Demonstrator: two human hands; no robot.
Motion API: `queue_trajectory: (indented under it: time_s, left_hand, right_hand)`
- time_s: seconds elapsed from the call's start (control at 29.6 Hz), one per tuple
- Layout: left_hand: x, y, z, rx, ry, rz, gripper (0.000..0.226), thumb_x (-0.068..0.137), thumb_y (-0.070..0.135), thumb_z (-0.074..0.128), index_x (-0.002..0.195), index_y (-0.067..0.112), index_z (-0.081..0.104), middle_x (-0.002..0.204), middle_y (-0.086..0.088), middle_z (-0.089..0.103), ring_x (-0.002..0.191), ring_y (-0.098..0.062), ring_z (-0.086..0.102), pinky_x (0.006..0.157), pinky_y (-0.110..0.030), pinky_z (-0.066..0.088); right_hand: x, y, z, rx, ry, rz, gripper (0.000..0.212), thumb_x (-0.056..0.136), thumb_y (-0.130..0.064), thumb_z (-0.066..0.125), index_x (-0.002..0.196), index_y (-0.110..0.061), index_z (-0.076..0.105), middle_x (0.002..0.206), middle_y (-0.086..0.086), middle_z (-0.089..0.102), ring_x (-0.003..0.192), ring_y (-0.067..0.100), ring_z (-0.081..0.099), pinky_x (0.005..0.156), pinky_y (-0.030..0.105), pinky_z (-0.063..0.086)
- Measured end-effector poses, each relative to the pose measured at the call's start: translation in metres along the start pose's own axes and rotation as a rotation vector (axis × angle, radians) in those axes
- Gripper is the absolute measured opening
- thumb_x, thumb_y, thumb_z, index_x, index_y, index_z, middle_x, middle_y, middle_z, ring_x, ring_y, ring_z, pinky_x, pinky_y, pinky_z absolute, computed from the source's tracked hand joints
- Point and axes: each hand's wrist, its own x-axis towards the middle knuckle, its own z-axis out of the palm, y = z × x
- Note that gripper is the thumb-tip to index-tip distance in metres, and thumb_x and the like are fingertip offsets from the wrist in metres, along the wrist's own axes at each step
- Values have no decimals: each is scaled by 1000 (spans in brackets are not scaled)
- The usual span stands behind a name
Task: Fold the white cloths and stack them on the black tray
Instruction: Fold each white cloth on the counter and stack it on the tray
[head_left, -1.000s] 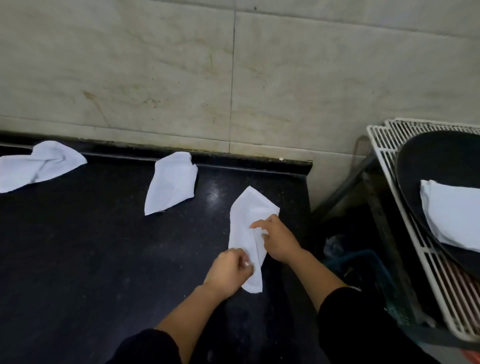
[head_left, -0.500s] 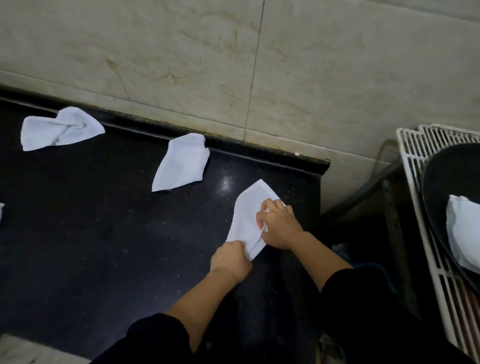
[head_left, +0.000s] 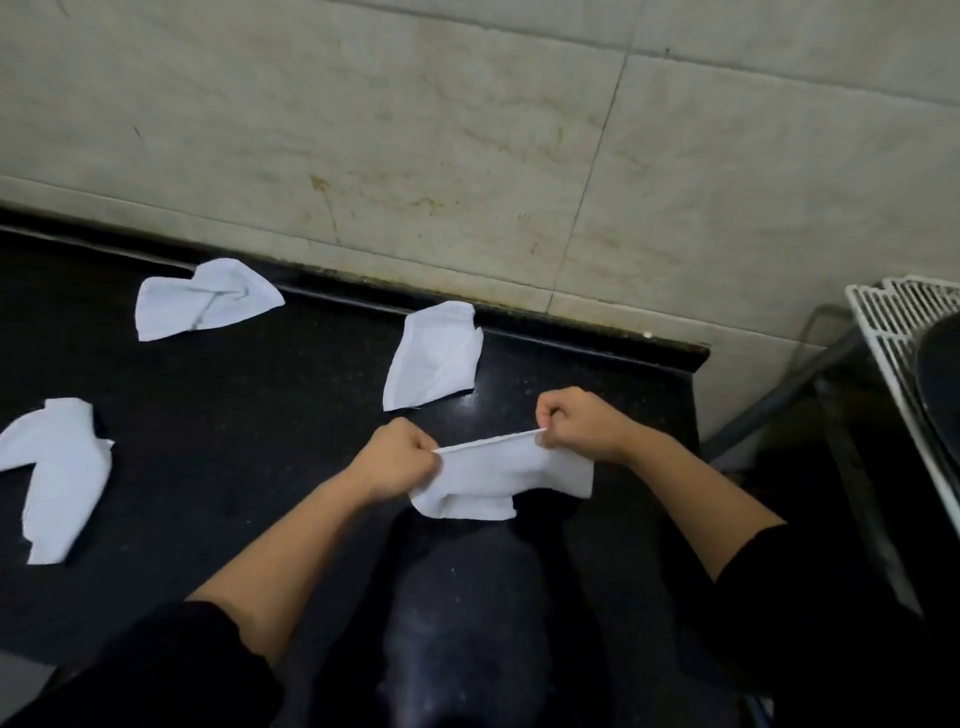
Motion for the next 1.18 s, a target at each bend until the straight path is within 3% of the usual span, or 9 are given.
queue_trajectory:
  time_s: [0.07,0.27,0.47,0.64,0.78,0.88,0.95,1.05,1.18]
  left_hand:
    - [-6,-12,-31,-50,-81,41,16,66,10,48,51,9,42,57,-8,29,54,-15,25,51,-28,21]
    - [-6,-59,-124,-153,-61,83,20,67,10,53,50,4,44,56,-9,34,59,-19,30,55,-29,25]
    - [-4,-91,-186,-387,109,67,20,79,4,58,70,-14,60,68,-13,52,68,-21,47,67,-34,46]
    - [-19,-107,-219,-568,235,110,30,84,4,58,59,15,70,70,-1,65,76,-15,60,78,-33,53]
    - [-34,-119,-229,-749,270,109,26,85,2,56,66,11,71,74,-5,66,74,-15,62,72,-24,52]
    - [-45,-135,-218,-757,195,84,13,82,3,57,75,-1,68,72,-9,63,66,-14,60,60,-18,51]
    - [-53,-150,-206,-732,108,13,21,73,10,63,83,-8,66,71,-13,57,60,-13,55,57,-17,49]
    - [-65,-173,-185,-700,15,-108,15,71,10,67,78,-4,65,63,-7,49,54,-9,48,59,-16,48]
    - [-78,-206,-151,-626,-145,-254,17,83,2,62,82,-13,68,68,-8,63,68,-13,64,72,-22,55]
  right_hand:
    - [3,-22,3,150,7,27,20,78,-7,72,68,-14,56,56,-13,53,59,8,47,59,23,37]
    - [28,-77,23,398,57,84,9,76,-10,77,85,-13,74,90,3,72,91,21,67,85,36,52]
    - [48,-123,43,558,226,96,16,78,-10,76,92,-2,74,90,9,73,86,23,68,80,35,52]
    - [58,-153,47,763,299,64,28,77,-10,78,99,6,71,96,12,71,86,19,68,80,34,56]
    - [57,-159,46,878,244,50,25,78,-11,76,99,1,72,99,9,71,93,16,67,84,31,53]
    - [50,-152,57,906,158,109,38,77,-7,74,109,10,65,109,12,71,101,20,68,86,31,55]
    - [40,-141,70,900,87,152,38,78,-7,73,110,10,65,110,11,72,102,20,69,82,30,57]
    - [25,-117,99,902,19,231,33,76,-8,73,106,5,69,109,11,73,103,22,69,86,32,55]
    - [8,-89,146,886,-68,369,27,72,-11,78,97,-1,74,104,13,74,102,27,68,93,37,53]
